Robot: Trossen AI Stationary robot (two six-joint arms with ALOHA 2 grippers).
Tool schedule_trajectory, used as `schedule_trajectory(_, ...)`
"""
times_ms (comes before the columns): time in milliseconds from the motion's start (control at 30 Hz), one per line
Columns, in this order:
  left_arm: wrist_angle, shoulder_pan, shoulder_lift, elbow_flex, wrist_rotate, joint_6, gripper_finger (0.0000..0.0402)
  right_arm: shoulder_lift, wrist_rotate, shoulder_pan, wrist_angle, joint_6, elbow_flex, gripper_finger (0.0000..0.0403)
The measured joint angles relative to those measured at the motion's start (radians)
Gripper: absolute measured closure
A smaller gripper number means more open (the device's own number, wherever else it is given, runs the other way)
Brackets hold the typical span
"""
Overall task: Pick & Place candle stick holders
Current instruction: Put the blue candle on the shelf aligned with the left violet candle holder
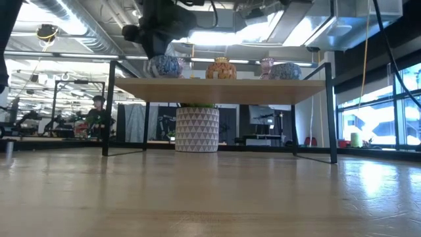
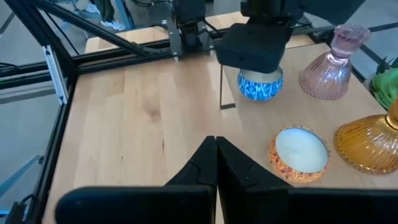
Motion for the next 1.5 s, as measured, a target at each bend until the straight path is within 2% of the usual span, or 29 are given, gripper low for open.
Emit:
schedule_trajectory(333,-0.005,0.008,0.001,0.000,0.003,0.013,0.0399,-0.008,0.000,0.014,-0.005,0.000,0.000,0.0403)
schedule_trajectory(533,-0.018,0.009,0.001,0.000,-0.020,0.021,0.0399,-0.007,0.048,0.033,-0.005,0.002,0.000,0.0403)
schedule_trajectory(900,-0.025,0.009,0.001,0.000,-0.032,0.046,0.0393,-0.007,0.058,0.034,-0.005,0.009,0.000,0.0403)
schedule_trajectory(1500,-0.027,0.008,0.000,0.011,-0.045,0.121,0.0322,-0.006,0.061,0.034,-0.004,0.011,0.000,0.0403)
